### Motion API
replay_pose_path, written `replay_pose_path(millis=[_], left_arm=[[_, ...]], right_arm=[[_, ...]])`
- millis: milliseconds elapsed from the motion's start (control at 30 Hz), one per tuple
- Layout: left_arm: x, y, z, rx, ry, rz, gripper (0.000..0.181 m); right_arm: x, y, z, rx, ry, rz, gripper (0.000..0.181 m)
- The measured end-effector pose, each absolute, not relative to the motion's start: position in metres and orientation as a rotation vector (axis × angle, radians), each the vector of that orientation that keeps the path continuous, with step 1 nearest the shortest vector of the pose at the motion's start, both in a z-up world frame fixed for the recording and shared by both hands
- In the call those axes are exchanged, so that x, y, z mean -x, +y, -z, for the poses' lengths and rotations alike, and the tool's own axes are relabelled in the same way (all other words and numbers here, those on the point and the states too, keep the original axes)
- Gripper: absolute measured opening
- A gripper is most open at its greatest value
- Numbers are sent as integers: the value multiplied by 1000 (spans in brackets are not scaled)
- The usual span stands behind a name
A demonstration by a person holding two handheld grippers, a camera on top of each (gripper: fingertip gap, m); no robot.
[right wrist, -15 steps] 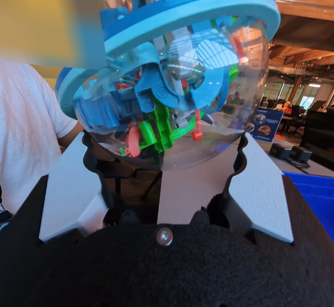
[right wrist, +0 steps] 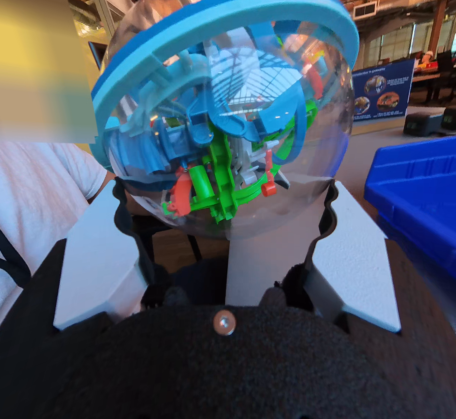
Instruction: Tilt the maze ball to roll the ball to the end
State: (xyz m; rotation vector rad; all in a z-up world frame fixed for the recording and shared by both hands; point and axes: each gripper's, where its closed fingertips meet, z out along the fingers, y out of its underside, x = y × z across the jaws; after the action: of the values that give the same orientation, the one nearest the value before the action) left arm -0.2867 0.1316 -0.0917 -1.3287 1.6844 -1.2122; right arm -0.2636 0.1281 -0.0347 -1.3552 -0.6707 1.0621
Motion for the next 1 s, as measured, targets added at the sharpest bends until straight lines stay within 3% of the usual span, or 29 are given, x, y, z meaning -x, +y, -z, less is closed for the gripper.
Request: replay_pose_path(millis=[533,867,1000], left_arm=[[296,141,97,1313,1704,1199,139],[297,154,92,1318,1650,1143,154],[294,158,88,1275,1619,1098,151]], right_arm=[[261,132,48,1336,-596,-1243,152],[256,134,52,1354,-544,-1365,149],[256,131,52,1359,-554,-1378,149]])
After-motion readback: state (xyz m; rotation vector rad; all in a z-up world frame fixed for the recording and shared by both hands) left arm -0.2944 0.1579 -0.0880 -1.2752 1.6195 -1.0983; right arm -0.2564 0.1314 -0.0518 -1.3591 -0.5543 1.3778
